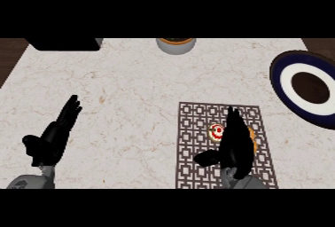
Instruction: Pick the cupcake from the placemat and place it in the plate
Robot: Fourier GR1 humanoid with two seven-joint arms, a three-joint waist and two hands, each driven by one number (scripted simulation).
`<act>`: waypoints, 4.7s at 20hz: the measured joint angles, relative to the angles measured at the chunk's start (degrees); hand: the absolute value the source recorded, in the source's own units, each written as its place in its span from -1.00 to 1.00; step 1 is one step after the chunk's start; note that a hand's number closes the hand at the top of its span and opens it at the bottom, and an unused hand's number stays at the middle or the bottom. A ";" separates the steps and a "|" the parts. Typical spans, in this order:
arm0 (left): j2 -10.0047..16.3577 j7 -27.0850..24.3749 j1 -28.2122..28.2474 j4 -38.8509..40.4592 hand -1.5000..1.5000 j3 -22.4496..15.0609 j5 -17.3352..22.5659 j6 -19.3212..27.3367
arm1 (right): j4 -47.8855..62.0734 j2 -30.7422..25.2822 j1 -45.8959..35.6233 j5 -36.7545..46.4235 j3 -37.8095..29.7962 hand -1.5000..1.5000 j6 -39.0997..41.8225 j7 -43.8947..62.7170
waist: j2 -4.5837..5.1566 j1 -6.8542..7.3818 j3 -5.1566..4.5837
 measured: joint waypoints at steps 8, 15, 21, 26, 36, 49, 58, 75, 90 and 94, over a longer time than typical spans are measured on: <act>-1.38 -0.19 -0.49 0.67 0.00 1.17 -1.69 -0.74 | 7.45 0.01 -2.12 -0.24 -2.98 -1.00 0.14 -1.61 | 0.03 0.03 0.01; -2.02 0.73 0.03 -0.22 0.00 2.79 -2.93 -1.90 | 12.73 -0.09 -3.74 -2.94 -5.47 1.00 -0.48 -5.58 | -0.20 0.10 -0.21; -4.07 -0.07 -0.91 1.58 0.00 4.13 -4.81 -2.64 | 16.72 -0.06 -5.28 -4.25 -6.06 1.00 -1.90 -8.84 | -0.44 0.00 -0.39; -3.76 -0.56 0.99 0.88 0.00 5.55 -4.77 -2.76 | 11.70 -8.79 2.18 -8.68 -10.93 1.00 -5.82 -18.72 | -0.96 -1.44 -0.38; -3.16 -1.37 3.29 0.62 0.00 7.16 -3.99 -2.74 | 15.43 -29.33 17.49 -27.06 -35.70 1.00 -13.06 -47.07 | -0.60 -4.54 0.34; -4.05 0.22 0.20 0.61 0.00 6.35 -5.07 -3.91 | 23.63 -36.38 27.03 -47.66 -60.52 1.00 -12.86 -83.44 | -0.15 -1.28 0.05; -4.98 1.09 0.79 -0.89 0.00 6.60 -6.61 -4.46 | 15.03 -37.33 25.27 -49.03 -65.77 1.00 -10.90 -80.92 | -0.04 -0.40 -0.02; -5.68 3.16 0.60 -3.14 0.00 7.81 -7.88 -6.63 | 26.03 -40.71 -2.45 -39.10 -51.91 1.00 -8.28 -69.46 | 0.13 0.78 0.01; -7.26 1.67 0.54 -2.19 0.00 8.27 -9.07 -7.45 | 57.18 -36.56 -28.59 -36.77 -51.07 -1.00 -16.88 -71.77 | 0.41 1.28 0.09; -8.12 2.36 -0.72 -1.61 0.00 8.08 -9.75 -6.82 | 64.25 -36.55 -32.58 -38.73 -53.18 -1.00 -17.04 -73.63 | 0.47 1.26 0.10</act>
